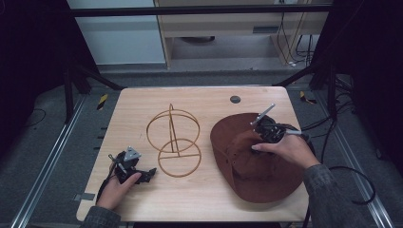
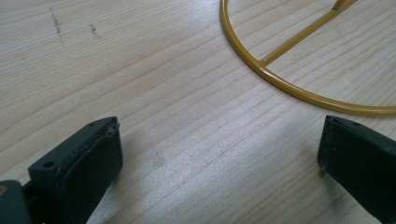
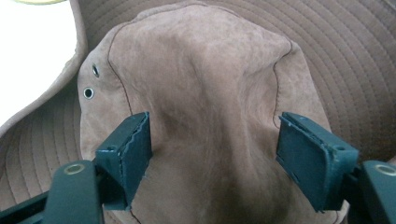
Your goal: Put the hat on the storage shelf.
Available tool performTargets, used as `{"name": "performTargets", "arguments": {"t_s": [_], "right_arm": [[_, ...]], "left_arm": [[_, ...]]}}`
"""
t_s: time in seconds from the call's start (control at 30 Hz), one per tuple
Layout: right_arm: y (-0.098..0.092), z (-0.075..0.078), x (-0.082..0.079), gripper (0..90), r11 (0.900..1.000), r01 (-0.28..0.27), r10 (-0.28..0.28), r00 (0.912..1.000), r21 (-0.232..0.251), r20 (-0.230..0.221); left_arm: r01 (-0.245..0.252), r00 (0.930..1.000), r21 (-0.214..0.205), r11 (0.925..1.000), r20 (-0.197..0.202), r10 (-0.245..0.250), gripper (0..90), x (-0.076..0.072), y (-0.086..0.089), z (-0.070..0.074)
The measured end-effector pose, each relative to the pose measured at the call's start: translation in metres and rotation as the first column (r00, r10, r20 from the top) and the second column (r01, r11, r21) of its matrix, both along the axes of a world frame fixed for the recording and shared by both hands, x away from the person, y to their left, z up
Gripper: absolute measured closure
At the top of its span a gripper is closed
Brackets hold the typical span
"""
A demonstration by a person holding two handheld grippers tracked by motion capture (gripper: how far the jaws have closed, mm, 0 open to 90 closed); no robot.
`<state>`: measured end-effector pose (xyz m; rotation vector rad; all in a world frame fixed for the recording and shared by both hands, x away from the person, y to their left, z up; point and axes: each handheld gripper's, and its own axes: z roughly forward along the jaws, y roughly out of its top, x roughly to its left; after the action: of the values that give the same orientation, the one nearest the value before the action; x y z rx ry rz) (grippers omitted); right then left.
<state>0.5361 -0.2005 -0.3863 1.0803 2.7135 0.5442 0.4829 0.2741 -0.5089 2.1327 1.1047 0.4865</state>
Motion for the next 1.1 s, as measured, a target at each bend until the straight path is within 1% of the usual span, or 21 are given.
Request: {"name": "performTargets", "arguments": {"t_s": [0.1, 0.3, 0.43, 0.47, 0.5, 0.57, 0.63, 0.73, 0.77, 0.8, 0.83, 0.87, 0.9, 0.93, 1.03, 1.1], "right_arm": [[-0.001, -0.002, 0.0, 27.7, 1.0, 0.002, -0.002, 1.0, 0.0, -0.004], [0.001, -0.005, 0.001, 26.4, 1.0, 0.002, -0.002, 1.0, 0.0, -0.009], [0.003, -0.009, 0.001, 29.9, 0.9999, -0.009, 0.009, 0.9998, -0.012, -0.02], [0.004, -0.01, 0.001, 32.1, 0.9999, -0.012, 0.012, 0.9997, -0.008, -0.02], [0.004, -0.01, 0.001, 32.1, 0.9999, -0.012, 0.012, 0.9997, -0.008, -0.02], [0.005, -0.011, 0.0, 40.7, 0.9996, -0.027, 0.027, 0.9995, -0.01, -0.015], [0.005, -0.012, 0.0, 46.7, 0.9995, -0.031, 0.03, 0.9994, -0.006, -0.017], [0.004, -0.012, -0.001, 60.1, 0.9995, -0.03, 0.03, 0.9993, -0.004, -0.023], [0.004, -0.012, -0.001, 66.7, 0.9995, -0.033, 0.033, 0.9992, -0.003, -0.024], [0.004, -0.013, -0.001, 75.2, 0.9993, -0.038, 0.038, 0.9989, -0.002, -0.027], [0.004, -0.013, 0.0, 80.4, 0.9991, -0.041, 0.041, 0.9987, 0.002, -0.029], [0.004, -0.013, 0.0, 80.4, 0.9991, -0.041, 0.041, 0.9987, 0.002, -0.029], [0.003, -0.012, 0.0, 83.8, 0.9993, -0.035, 0.036, 0.9988, 0.016, -0.034], [0.003, -0.012, 0.0, 87.8, 0.9988, -0.039, 0.04, 0.9988, 0.028, -0.03], [0.002, -0.009, -0.001, 89.0, 0.9987, -0.033, 0.034, 0.9992, 0.04, -0.024], [0.0, -0.004, -0.001, 89.1, 0.9975, -0.032, 0.033, 0.9993, 0.063, -0.016]], "left_arm": [[0.0, 1.0, 0.0, 1.0, 0.0, 0.0, 0.0, 0.0, 0.0, 0.0], [0.0, 1.0, 0.0, 1.0, 0.0, 0.0, 0.0, 0.0, 0.0, 0.0], [0.0, 1.0, 0.0, 1.0, 0.0, 0.0, 0.0, 0.0, 0.0, 0.0], [0.0, 1.0, 0.0, 1.0, 0.0, 0.0, 0.0, 0.0, 0.0, 0.0], [0.0, 1.0, 0.0, 1.0, 0.0, 0.0, 0.0, 0.0, 0.0, 0.0], [0.0, 1.0, 0.0, 1.0, 0.0, 0.0, 0.0, 0.0, 0.0, 0.0], [0.0, 1.0, 0.0, 1.0, 0.0, 0.0, 0.0, 0.0, 0.0, 0.0], [0.0, 1.0, 0.0, 1.0, 0.0, 0.0, 0.0, 0.0, 0.0, 0.0], [0.0, 1.0, 0.0, 1.0, 0.0, 0.0, 0.0, 0.0, 0.0, 0.0], [0.0, 1.0, 0.0, 1.0, 0.0, 0.0, 0.0, 0.0, 0.0, 0.0], [0.0, 1.0, 0.0, 1.0, 0.0, 0.0, 0.0, 0.0, 0.0, 0.0], [0.0, 1.0, 0.0, 1.0, 0.0, 0.0, 0.0, 0.0, 0.0, 0.0], [0.0, 1.0, 0.0, 1.0, 0.0, 0.0, 0.0, 0.0, 0.0, 0.0], [0.0, 1.0, 0.0, 1.0, 0.0, 0.0, 0.0, 0.0, 0.0, 0.0], [0.0, 1.0, 0.0, 1.0, 0.0, 0.0, 0.0, 0.0, 0.0, 0.0], [0.0, 1.0, 0.0, 1.0, 0.0, 0.0, 0.0, 0.0, 0.0, 0.0]]}}
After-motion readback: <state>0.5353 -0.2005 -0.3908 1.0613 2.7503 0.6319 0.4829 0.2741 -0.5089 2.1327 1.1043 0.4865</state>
